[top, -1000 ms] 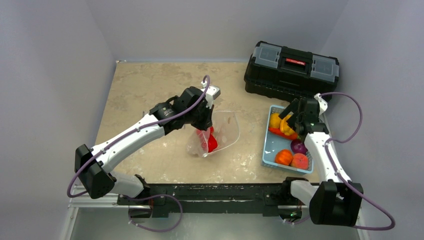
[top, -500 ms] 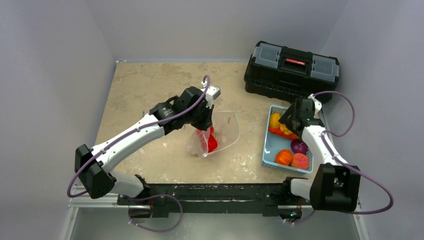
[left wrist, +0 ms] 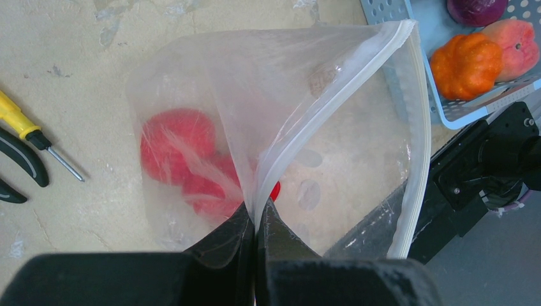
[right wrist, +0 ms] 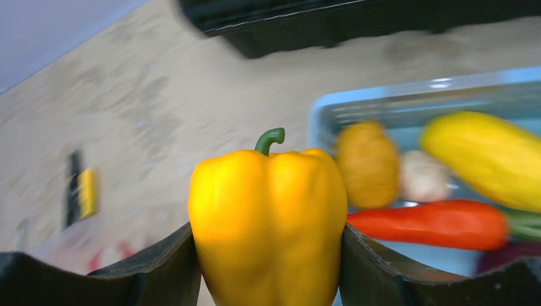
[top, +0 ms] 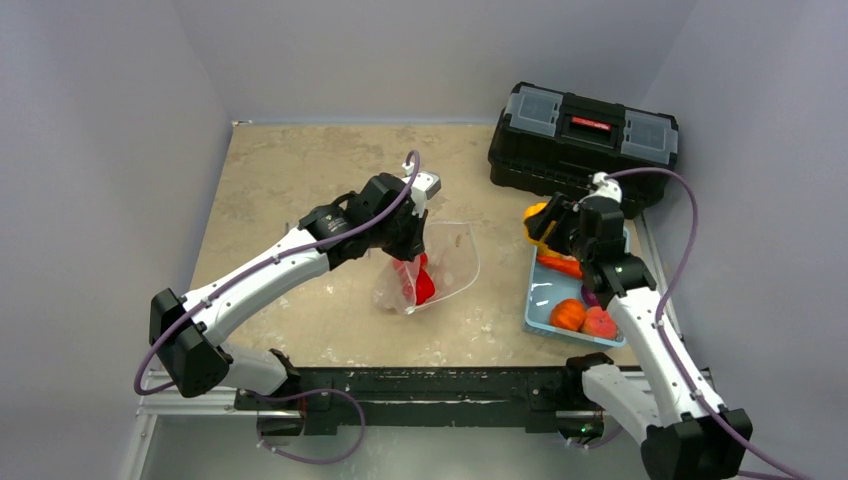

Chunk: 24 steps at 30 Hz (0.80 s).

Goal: Place the food in the zip-top bag and seal the zipper
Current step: Pick up the fake vegetable from the bin, then place the fake vegetable in the zipper food storage bag.

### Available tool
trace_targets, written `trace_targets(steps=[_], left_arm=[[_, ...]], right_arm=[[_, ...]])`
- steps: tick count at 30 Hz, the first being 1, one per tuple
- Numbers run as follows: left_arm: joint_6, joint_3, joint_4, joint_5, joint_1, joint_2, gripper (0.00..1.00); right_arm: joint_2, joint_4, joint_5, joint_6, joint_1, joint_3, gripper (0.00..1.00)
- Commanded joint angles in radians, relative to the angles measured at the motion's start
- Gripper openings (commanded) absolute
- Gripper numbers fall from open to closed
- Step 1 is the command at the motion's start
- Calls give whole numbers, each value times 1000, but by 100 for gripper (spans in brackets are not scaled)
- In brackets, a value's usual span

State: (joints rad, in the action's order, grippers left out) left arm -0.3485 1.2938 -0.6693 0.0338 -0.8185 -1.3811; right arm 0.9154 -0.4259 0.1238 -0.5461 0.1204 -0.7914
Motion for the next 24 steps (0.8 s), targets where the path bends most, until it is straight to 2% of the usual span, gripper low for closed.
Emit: trace_targets(steps=[1, 5, 8, 11, 13, 18, 24], left_arm=[[-6, 15, 21, -5, 0, 4, 0], [-7, 15, 19, -20, 1, 2, 0], [-7, 17, 16, -21, 1, -2, 0], [-7, 21, 12, -21, 0, -8, 0], [-7, 22, 13, -20, 1, -11, 0], [-6, 21, 12, -20, 1, -12, 0], [-5, 18, 16, -19, 0, 4, 0]], right_arm=[[-67, 133, -251, 10, 156, -52, 6], [-136, 246, -396, -9, 240, -50, 8], [-119, 301, -544, -42, 262, -62, 9], [-92, 342, -605, -49, 340, -69, 12], [-69, 347, -573, -43, 401, -76, 16], [29, 361, -481, -48, 541, -88, 16], [148, 244, -193, -38, 672, -137, 17]])
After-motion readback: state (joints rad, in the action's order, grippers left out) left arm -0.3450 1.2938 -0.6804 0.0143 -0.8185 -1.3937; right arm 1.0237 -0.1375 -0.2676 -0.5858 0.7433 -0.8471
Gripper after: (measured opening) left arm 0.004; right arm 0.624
